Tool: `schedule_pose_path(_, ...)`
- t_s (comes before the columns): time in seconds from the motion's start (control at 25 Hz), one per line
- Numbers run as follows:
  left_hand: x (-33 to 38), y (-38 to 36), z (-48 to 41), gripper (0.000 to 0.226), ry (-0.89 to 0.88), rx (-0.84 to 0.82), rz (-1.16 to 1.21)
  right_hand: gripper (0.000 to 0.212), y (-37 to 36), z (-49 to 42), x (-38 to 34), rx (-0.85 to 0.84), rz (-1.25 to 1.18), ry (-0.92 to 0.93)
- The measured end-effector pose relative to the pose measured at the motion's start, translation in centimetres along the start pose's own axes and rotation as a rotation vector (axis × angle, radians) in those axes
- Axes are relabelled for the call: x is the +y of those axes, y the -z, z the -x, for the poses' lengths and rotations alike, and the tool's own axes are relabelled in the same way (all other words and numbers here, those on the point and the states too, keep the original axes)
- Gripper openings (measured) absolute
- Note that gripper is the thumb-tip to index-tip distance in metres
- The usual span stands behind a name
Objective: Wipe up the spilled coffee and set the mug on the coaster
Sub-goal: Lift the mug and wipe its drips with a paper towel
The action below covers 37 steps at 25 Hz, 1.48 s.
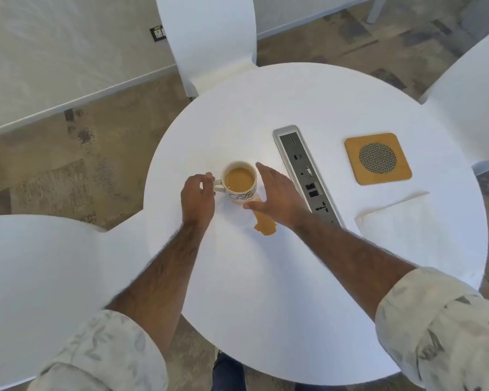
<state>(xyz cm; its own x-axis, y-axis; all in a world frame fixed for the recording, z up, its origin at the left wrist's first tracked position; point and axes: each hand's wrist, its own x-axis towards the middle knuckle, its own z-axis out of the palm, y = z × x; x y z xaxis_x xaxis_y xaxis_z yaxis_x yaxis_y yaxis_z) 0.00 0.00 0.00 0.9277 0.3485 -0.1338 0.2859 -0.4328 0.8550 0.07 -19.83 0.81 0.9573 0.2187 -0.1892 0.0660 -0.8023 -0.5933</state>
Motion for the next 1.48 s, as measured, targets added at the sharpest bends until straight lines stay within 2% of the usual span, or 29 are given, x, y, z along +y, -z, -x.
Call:
schedule_pose_path(0.08, 0.2, -0.5, -1.0, 0.037, 0.108, -0.033, 0.062, 0.111, -0.2, -0.9, -0.2, -0.02, -0.076, -0.003)
schedule_pose_path(0.28, -0.6, -1.8, -2.5, 0.043, 0.188, -0.141, 0.113, 0.111, -1.2, -2.3, 0.4, -0.052, -0.188, -0.051)
schedule_pose_path(0.56, -0.8, -2.7, -3.4, 0.048, 0.324, -0.162, 0.279, 0.086, -1.5, -3.2, 0.3, -0.061, -0.341, -0.03)
schedule_pose_path(0.88, -0.9, -2.7, -2.9, 0.043, 0.364, -0.204, 0.362, 0.081, -1.9, -3.4, 0.2, -0.058, -0.447, -0.037)
schedule_pose_path(1.12, -0.8, -2.2, -2.8, 0.041, 0.312, -0.297, 0.489, 0.078, -1.6, -3.1, 0.1, 0.002, -0.457, 0.001)
schedule_pose_path(1.32, 0.6, -1.2, -2.8, 0.031, 0.333, -0.361, 0.553, 0.081, -0.3, -3.1, -0.1, -0.019, -0.479, 0.027)
schedule_pose_path(1.48, 2.1, -0.5, -2.5, 0.027, 0.319, -0.351, 0.596, 0.084, 1.3, -3.0, -0.6, -0.041, -0.488, 0.053)
